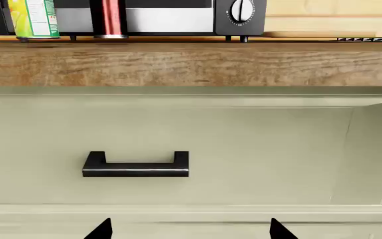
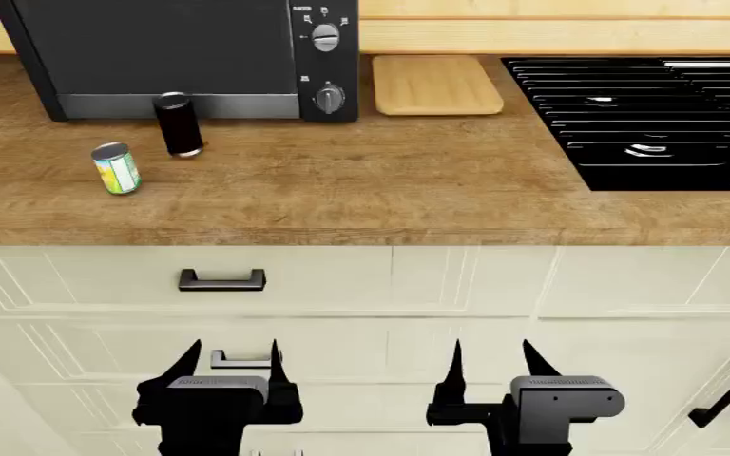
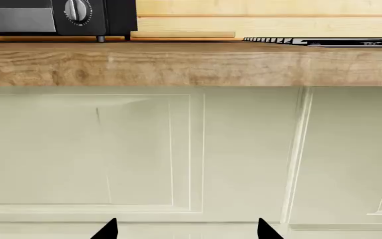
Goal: Pick the cans from the counter and place them in their designated side in the cabinet.
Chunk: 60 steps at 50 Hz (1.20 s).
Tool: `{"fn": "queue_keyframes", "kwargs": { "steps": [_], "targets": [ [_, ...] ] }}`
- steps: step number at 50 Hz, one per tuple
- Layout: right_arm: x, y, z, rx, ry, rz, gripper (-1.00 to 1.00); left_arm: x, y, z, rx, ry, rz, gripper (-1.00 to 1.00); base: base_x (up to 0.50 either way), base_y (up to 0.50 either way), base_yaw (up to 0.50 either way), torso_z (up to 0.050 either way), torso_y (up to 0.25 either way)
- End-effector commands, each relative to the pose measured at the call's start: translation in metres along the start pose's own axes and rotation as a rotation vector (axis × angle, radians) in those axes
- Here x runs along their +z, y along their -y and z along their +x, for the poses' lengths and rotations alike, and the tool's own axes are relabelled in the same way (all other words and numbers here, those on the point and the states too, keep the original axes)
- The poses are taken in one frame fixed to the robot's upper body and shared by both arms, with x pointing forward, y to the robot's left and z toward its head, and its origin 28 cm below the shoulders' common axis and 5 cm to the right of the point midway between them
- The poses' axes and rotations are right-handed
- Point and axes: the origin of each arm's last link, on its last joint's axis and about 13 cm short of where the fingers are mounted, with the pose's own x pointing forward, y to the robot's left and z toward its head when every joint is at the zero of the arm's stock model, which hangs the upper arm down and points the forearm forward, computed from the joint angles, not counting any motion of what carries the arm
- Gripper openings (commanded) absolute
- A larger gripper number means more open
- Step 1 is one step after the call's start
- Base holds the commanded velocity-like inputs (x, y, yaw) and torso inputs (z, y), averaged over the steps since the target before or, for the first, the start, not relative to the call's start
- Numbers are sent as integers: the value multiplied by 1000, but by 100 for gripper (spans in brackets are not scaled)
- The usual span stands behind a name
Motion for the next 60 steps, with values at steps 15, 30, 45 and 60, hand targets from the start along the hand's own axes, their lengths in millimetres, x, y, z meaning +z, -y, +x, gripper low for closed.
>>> {"fn": "queue_keyframes", "kwargs": {
  "steps": [15,30,45,60],
  "targets": [
    [44,4,9,13,61,-64,100,50,-1,9,-14,79,54,100,0,0,0,0,0],
    [132,10,18,116,250,-62,100,134,-14,14,-34,185,80,100,0,65,0,0,0],
    [200,13,17,186,389,-26,100,187,-36,4,7,258,86,100,3,500,0,0,0],
    [227,16,8,233,440,-33,100,201,-36,3,6,278,86,100,122,500,0,0,0]
  ]
}}
